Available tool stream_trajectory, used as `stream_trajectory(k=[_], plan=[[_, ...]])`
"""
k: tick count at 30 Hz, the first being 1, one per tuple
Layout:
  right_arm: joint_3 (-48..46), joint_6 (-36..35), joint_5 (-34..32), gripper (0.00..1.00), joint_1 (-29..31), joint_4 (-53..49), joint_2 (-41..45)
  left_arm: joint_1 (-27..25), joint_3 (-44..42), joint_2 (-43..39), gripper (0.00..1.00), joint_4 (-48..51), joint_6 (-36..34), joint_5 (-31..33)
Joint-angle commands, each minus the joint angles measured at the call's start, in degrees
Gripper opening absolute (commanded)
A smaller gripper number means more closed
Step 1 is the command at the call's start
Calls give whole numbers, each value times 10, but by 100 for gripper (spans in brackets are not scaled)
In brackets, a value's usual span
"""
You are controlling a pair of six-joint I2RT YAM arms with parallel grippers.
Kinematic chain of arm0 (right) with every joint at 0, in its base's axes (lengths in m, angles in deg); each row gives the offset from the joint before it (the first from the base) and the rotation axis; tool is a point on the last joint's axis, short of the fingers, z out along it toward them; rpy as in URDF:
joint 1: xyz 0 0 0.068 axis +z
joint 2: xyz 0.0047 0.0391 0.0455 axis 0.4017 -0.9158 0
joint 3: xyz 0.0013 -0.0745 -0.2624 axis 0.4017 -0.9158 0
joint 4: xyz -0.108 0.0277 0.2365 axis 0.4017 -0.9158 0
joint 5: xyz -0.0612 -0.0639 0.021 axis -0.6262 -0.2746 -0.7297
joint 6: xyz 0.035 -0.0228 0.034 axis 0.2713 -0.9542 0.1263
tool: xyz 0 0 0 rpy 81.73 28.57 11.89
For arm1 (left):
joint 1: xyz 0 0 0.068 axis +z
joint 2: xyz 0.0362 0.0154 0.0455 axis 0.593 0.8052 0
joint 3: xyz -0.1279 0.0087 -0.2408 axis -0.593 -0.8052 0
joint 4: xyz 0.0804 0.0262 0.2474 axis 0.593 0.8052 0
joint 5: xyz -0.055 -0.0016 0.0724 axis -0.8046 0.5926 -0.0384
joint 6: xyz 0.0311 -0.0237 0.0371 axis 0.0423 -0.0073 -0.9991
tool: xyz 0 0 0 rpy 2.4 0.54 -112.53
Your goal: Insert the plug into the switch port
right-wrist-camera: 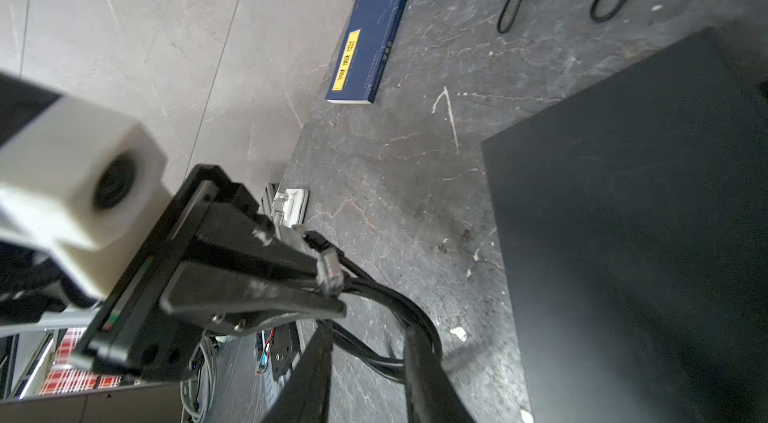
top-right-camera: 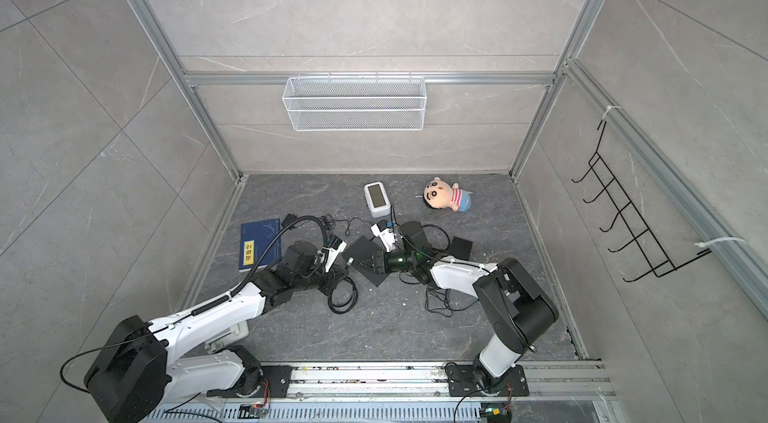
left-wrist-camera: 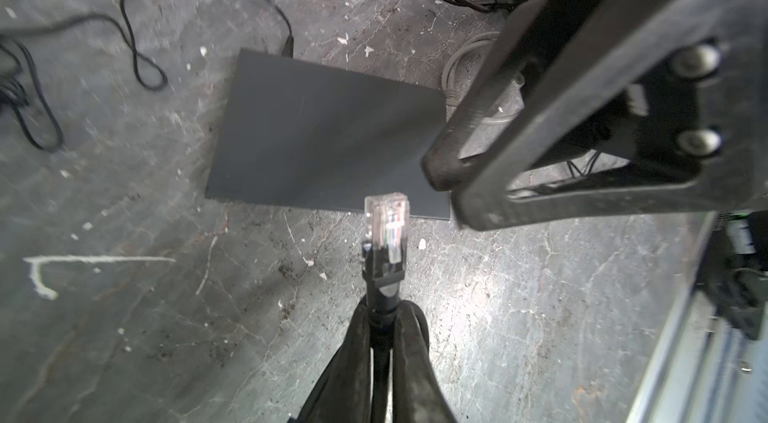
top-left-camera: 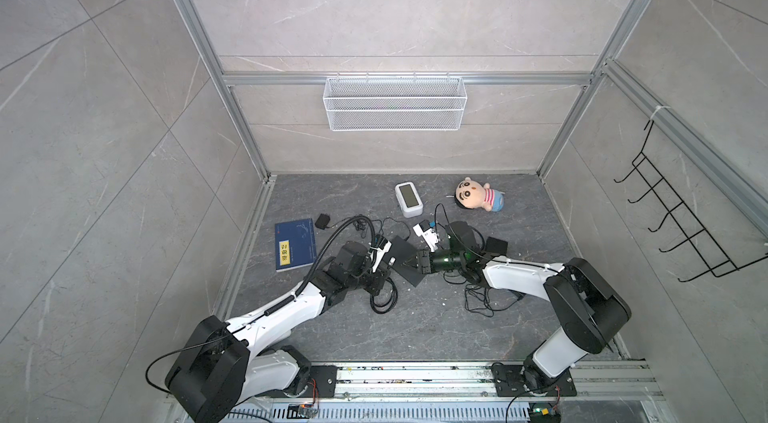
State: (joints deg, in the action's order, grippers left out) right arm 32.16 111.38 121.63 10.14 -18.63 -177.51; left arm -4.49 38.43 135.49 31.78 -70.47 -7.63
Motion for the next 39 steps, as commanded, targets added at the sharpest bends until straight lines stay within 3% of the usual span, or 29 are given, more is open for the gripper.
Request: stream_trajectory(k=[1,9,15,20,30,39], plan=[[15,23,-33,33,-1,-52,18,-38,40,15,2,39,-51,97],[19,25,-44,34,-1,-73,29,-66,68,59,2,44,-66,120],[25,-19,-73,34,-6,-142,64,-67,68,57,2,49,-63,138],[45,-63,-121,35,-22,-208,60,-67,76,67,2,86,2,167],[142,-153,-248,35,-22,-308,-19,-66,51,95,2,150,97,167],[224,-198,-275,37,-23,-317,-109,-40,70,165,2,144,87,126]])
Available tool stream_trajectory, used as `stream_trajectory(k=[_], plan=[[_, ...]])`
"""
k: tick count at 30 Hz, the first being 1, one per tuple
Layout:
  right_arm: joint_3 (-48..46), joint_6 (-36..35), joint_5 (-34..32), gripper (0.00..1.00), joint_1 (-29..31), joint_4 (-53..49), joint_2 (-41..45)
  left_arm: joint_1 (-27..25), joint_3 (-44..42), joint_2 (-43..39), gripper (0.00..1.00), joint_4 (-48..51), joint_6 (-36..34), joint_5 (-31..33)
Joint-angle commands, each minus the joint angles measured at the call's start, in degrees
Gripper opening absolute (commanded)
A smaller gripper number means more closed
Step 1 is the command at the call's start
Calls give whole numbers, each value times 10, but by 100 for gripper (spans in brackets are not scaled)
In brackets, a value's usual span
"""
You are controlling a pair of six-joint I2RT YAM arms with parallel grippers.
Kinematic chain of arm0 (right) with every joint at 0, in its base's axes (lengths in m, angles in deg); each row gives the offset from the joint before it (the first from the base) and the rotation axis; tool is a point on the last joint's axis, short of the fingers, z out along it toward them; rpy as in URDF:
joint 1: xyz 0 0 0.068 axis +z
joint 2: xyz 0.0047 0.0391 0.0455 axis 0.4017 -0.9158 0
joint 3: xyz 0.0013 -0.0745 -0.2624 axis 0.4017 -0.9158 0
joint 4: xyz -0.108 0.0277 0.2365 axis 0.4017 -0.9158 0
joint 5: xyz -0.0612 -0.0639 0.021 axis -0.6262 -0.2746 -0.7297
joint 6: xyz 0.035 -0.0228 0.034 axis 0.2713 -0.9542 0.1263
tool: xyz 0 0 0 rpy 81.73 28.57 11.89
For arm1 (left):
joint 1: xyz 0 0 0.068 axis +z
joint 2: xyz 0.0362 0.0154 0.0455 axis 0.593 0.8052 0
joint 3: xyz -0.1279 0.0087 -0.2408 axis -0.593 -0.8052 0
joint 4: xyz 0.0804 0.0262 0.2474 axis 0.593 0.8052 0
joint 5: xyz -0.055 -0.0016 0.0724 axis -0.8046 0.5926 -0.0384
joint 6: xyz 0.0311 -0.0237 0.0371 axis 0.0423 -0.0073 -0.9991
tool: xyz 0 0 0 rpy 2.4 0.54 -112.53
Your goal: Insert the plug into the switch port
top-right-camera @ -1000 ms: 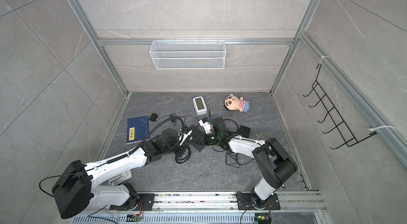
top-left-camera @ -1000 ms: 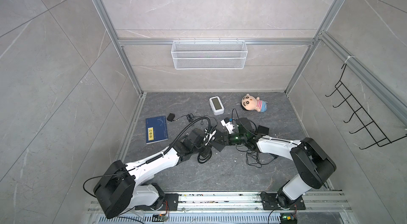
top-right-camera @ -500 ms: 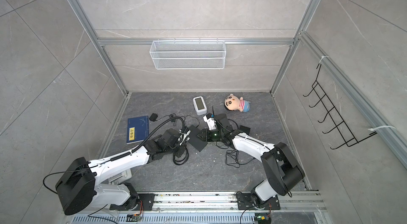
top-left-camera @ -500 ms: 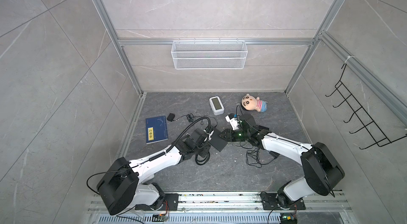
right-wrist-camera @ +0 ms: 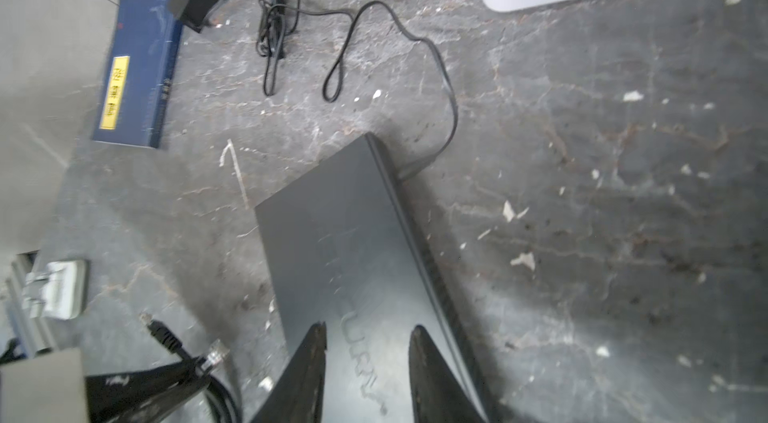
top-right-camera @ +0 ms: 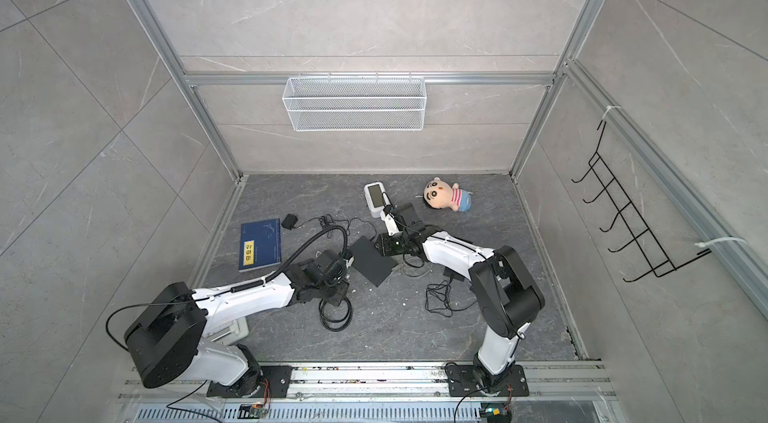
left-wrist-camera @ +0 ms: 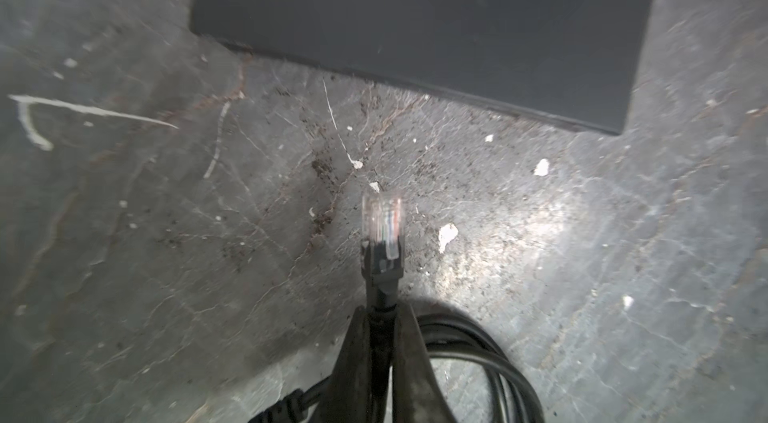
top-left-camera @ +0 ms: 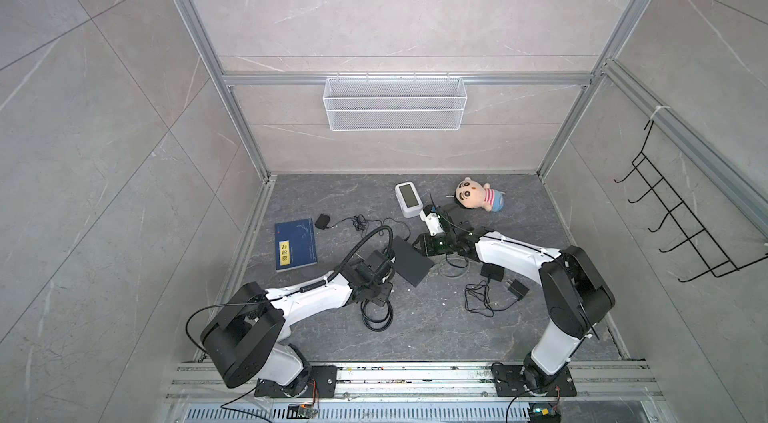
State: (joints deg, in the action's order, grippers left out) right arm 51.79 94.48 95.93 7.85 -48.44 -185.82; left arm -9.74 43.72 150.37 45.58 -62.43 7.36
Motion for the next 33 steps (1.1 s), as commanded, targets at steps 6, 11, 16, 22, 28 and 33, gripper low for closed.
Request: stream_trajectory(k=[6,11,16,22,28,33], plan=[[71,-38,-22,39,-1,-32,-73,32,35,61,2,-5,-3,-59],[77,-33,1,41,-15,-29,-83,46,53,86,2,-1,-9,-88],[67,-23,63,48,-34,-7,-88,67,51,97,2,-11,-16,-119],[67,-27,86,49,-38,-3,-93,86,37,100,2,-35,-18,-141],[79,-23,131,50,-45,1,-123,88,28,101,2,-60,-22,-140],[78,-24,159,50,-47,5,-137,96,30,111,2,-69,-26,-149]])
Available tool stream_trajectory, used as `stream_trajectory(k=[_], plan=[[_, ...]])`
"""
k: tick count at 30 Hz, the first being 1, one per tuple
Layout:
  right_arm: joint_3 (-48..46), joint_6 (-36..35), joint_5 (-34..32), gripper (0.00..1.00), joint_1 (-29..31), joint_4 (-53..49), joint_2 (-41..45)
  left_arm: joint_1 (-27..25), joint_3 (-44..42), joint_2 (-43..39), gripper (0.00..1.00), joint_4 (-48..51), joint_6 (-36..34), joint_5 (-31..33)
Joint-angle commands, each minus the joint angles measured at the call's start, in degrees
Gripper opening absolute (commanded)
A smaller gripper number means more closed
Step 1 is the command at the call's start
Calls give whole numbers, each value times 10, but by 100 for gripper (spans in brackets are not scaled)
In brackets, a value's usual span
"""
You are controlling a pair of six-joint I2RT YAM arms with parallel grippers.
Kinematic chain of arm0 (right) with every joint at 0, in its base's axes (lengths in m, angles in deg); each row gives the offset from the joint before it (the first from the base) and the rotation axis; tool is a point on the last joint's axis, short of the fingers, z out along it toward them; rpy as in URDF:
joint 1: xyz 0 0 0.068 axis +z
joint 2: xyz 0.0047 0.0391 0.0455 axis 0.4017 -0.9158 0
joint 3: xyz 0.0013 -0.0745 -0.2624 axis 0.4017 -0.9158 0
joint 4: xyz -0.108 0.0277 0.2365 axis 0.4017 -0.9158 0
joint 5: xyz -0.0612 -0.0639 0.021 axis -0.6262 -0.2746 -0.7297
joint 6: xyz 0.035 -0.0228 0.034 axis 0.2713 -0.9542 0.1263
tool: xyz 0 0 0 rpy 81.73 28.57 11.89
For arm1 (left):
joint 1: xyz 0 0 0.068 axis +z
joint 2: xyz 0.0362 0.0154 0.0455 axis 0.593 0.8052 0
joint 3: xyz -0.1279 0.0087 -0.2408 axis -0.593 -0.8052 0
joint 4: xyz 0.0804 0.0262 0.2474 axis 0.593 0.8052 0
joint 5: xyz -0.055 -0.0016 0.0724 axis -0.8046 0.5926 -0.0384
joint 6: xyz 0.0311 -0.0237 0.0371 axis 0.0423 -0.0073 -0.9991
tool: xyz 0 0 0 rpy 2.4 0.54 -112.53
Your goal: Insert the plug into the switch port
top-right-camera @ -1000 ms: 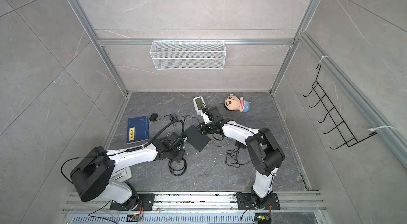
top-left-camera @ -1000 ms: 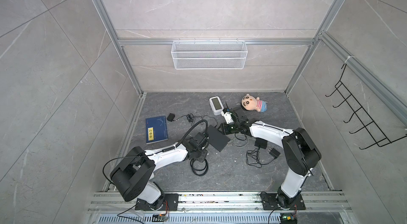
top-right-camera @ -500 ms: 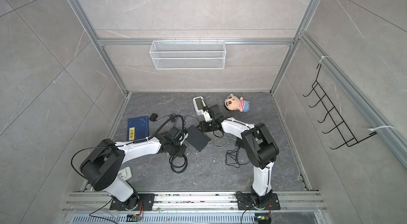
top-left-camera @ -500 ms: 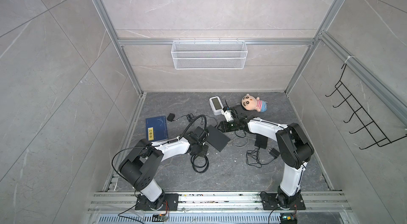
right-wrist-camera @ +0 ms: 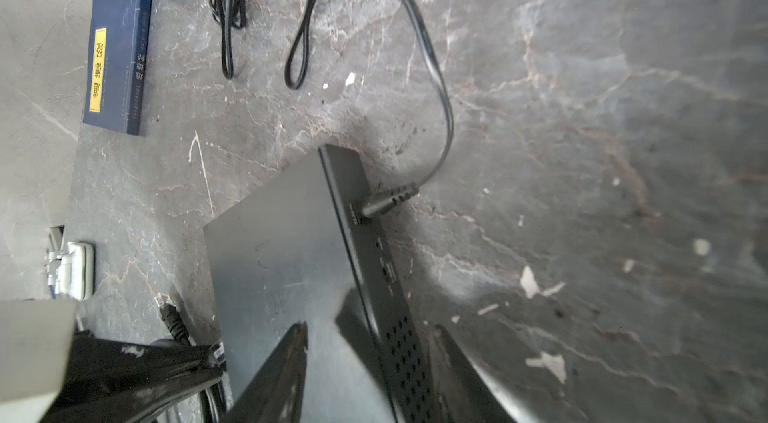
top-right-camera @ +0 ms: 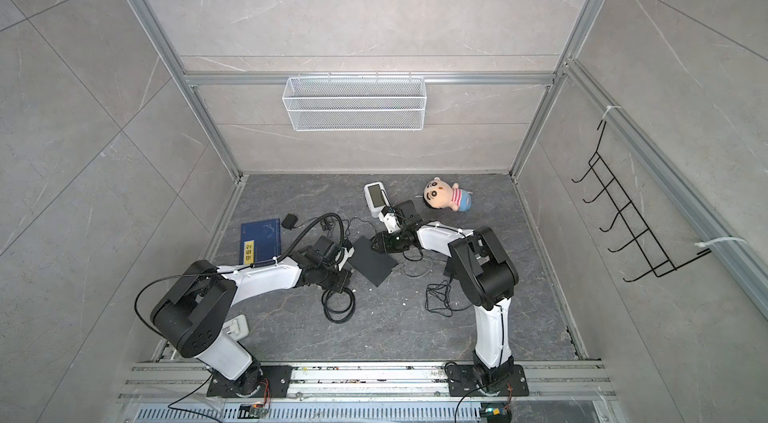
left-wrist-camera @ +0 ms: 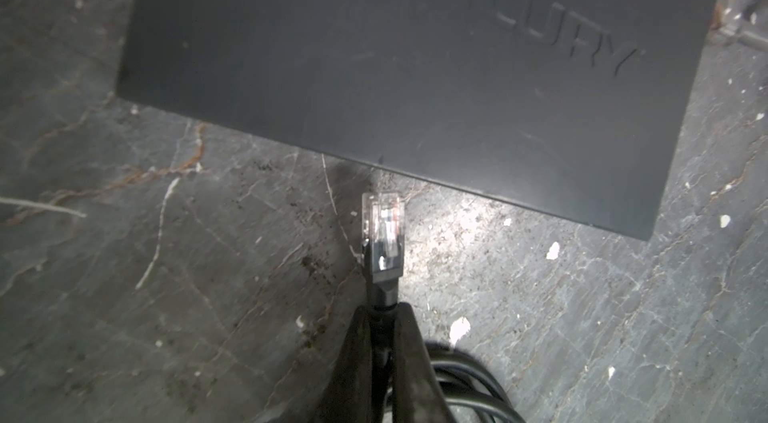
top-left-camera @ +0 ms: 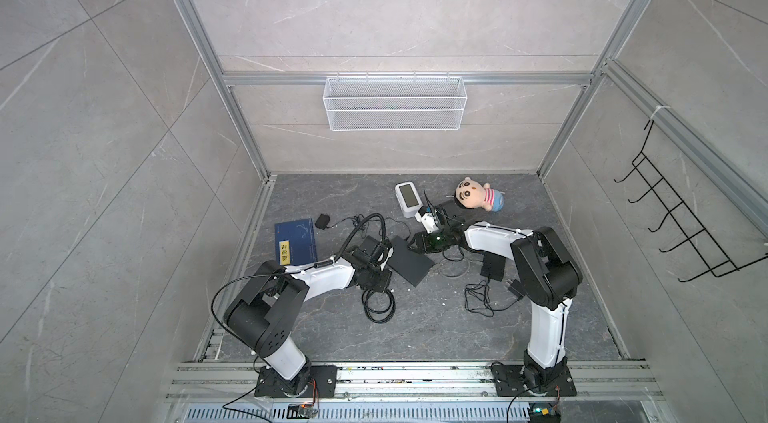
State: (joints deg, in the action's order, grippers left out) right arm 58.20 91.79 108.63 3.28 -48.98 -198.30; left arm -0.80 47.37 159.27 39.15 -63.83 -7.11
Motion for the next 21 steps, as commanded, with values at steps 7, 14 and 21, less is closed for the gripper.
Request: stream_trajectory(k=[7,14,21], plan=[[23,-7,72,50,-2,9,-26,15,1,30,2,-7,-21,-7],[34,-29,90,49,-2,-13,-41,25,3,42,1,-12,-30,-44],[35,-22,86,48,-2,-11,-44,25,16,40,1,34,-34,-76]])
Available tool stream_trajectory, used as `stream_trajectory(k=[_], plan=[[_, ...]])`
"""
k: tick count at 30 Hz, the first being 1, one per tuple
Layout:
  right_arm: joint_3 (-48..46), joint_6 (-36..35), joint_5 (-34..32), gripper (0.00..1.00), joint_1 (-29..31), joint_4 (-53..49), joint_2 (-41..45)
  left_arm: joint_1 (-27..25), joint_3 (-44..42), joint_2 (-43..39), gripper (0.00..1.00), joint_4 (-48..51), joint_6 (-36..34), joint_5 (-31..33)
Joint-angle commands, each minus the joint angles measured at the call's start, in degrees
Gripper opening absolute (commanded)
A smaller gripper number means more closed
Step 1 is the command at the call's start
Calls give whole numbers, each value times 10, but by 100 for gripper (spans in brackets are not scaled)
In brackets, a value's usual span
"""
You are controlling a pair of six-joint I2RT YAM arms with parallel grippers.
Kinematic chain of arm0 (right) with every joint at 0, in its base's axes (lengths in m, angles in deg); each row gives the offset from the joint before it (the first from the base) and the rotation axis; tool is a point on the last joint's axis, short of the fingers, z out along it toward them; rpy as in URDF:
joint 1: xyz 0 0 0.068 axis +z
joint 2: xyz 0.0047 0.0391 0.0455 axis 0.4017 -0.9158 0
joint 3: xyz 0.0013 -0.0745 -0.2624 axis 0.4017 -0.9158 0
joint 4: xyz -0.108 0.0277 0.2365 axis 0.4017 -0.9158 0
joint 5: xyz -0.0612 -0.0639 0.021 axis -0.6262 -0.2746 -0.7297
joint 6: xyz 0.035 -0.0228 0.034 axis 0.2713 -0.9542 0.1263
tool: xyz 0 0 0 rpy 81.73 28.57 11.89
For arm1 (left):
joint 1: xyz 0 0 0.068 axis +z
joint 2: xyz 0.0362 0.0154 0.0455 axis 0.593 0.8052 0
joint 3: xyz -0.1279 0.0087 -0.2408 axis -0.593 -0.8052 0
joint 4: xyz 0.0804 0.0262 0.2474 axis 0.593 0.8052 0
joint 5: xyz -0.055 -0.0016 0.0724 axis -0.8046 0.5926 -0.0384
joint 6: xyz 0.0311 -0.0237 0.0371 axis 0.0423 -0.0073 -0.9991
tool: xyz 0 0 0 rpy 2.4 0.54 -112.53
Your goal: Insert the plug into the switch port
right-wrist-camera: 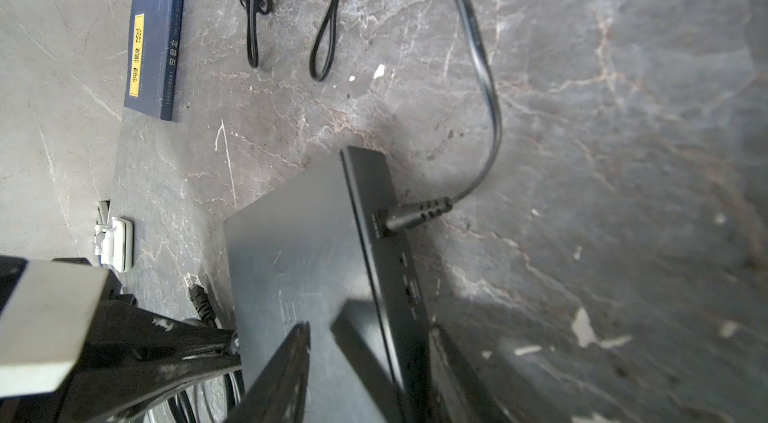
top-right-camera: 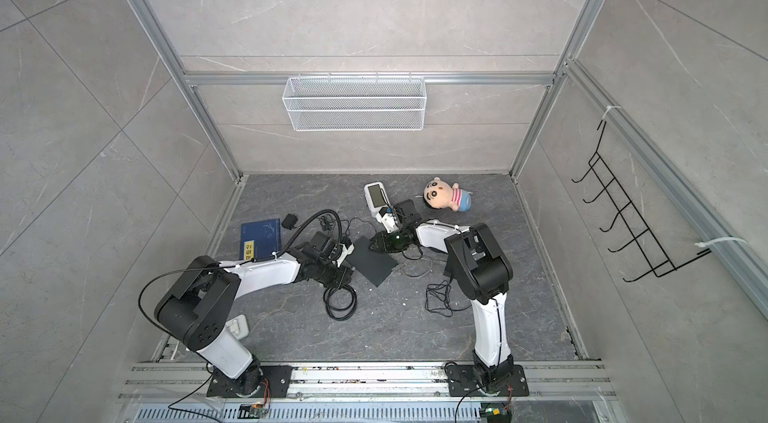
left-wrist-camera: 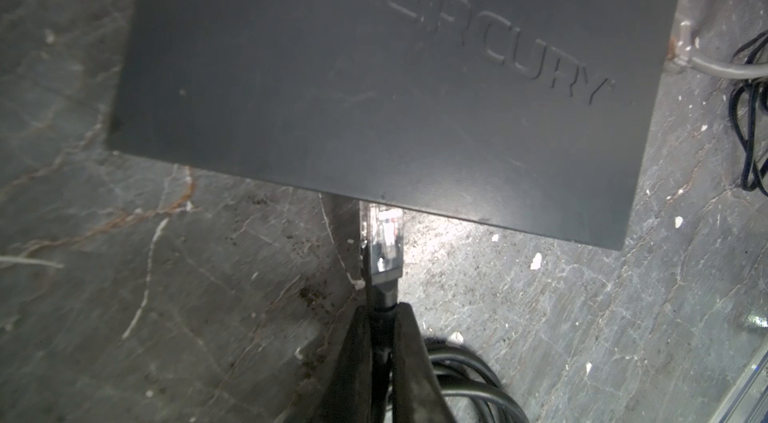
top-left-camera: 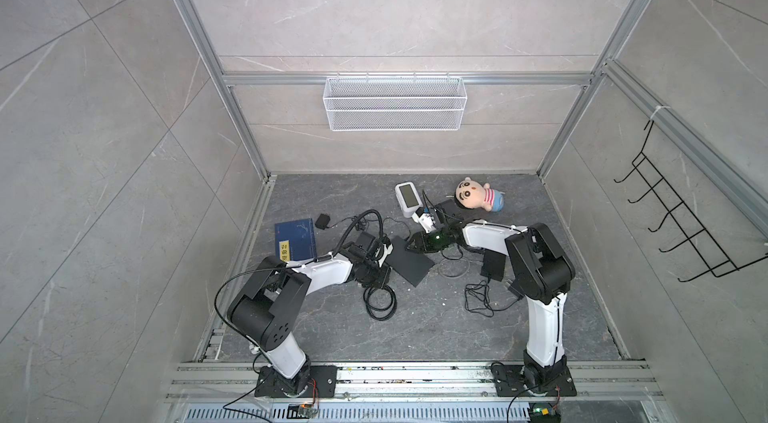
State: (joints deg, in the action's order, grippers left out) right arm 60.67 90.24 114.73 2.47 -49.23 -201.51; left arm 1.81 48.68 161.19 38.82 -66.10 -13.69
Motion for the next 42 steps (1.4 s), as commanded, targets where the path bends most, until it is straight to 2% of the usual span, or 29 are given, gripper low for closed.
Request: stream_trajectory(k=[1,11,20,25,32,42], plan=[[11,-7,25,48,6,-9,-11,-1,3,20,1,44,-8,-12],[12,-2,22,48,6,-11,-6,-2,40,33,2,103,-12,-19],[8,-5,33,48,6,-11,-5,-1,57,60,1,83,7,-1],[10,-9,34,48,6,-17,-11,-1,59,68,1,67,-7,-34],[9,0,34,47,7,-7,-19,-2,43,32,2,31,-8,-102],[5,-7,32,47,7,-15,-14,13,56,72,1,66,37,14]])
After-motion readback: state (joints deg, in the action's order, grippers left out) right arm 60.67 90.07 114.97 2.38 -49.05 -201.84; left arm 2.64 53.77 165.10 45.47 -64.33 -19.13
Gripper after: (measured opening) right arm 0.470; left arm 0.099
